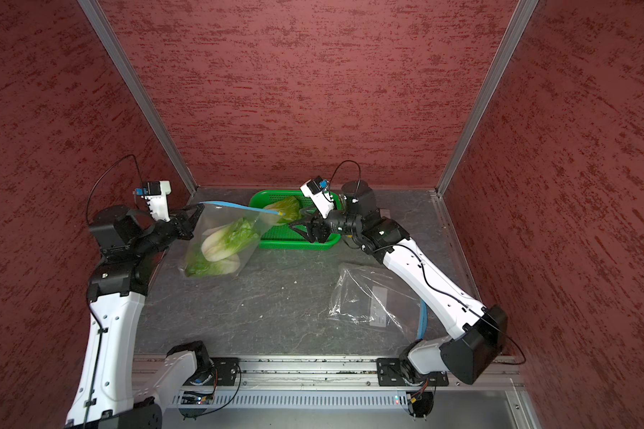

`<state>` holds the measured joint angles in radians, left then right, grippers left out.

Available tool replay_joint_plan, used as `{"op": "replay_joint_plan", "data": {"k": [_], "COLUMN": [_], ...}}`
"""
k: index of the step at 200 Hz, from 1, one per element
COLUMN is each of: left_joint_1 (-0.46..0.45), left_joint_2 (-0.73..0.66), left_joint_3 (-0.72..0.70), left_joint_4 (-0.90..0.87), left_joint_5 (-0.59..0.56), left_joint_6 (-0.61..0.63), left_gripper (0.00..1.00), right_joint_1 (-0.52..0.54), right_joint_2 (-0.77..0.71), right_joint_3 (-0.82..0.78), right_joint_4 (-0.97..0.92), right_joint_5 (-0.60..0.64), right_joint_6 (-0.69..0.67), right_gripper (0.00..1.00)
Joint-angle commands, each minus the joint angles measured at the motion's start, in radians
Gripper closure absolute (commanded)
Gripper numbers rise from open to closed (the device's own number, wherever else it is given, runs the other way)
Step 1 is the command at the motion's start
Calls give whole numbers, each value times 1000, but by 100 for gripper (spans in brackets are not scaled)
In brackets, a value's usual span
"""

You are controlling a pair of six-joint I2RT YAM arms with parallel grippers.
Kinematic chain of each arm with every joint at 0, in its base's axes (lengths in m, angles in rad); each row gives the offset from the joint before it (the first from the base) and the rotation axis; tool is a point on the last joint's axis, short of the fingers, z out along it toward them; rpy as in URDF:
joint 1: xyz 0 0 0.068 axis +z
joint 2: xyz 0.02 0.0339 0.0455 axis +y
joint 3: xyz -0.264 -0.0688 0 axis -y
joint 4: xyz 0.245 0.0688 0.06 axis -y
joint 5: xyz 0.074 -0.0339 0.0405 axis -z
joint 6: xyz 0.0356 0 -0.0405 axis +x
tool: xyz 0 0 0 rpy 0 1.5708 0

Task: Put the chinese cabbages into a zipper bag and zip it
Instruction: Zip the zipper on the zipper food storage bag, then place the zipper food storage bag at the center of the board.

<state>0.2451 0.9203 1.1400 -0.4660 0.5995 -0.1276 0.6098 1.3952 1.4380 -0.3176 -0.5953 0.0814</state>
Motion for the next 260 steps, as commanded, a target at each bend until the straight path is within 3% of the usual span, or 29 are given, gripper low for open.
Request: {"op": "replay_joint_plan", "data": {"k": [1, 36, 66, 82, 96, 117, 139, 194, 222, 260], "left_joint_1": [44, 127, 130, 78, -23, -136, -128, -59, -60, -75], "left_joint_2": [-12, 44, 78, 105, 112, 113, 166, 446, 583, 665], "left_joint_3": [70, 132, 129, 124, 78, -39, -124, -9, 73, 67], "left_joint_4": [-21, -51, 32, 30, 60, 157, 285, 393, 402, 429], "left_joint_5": [-119, -230, -293, -356, -438, -507, -498, -593, -629, -661], "left_joint_6": [-37, -40, 38, 104, 159, 140, 36, -77, -71, -72], "left_gripper": [100, 100, 100, 100, 100, 100, 100, 100, 100, 100], "right_joint_1": [10, 18, 17, 19, 19, 21, 22, 26, 26, 11], "right_joint_2": [3, 20, 32, 51, 89, 126, 147, 185, 197, 205], "right_joint_3": [49, 57, 52, 59, 79, 106, 127, 160, 167, 171], "right_joint_4": [117, 186, 258, 290, 295, 314, 334, 356, 356, 338], "right_joint_5": [53, 105, 149, 158, 149, 135, 122, 86, 87, 80], "right_joint_6": [202, 397, 540, 612, 668, 728, 765, 827, 827, 822], "right_gripper": [22, 1, 1, 1, 1, 1, 1, 1, 1, 1]}}
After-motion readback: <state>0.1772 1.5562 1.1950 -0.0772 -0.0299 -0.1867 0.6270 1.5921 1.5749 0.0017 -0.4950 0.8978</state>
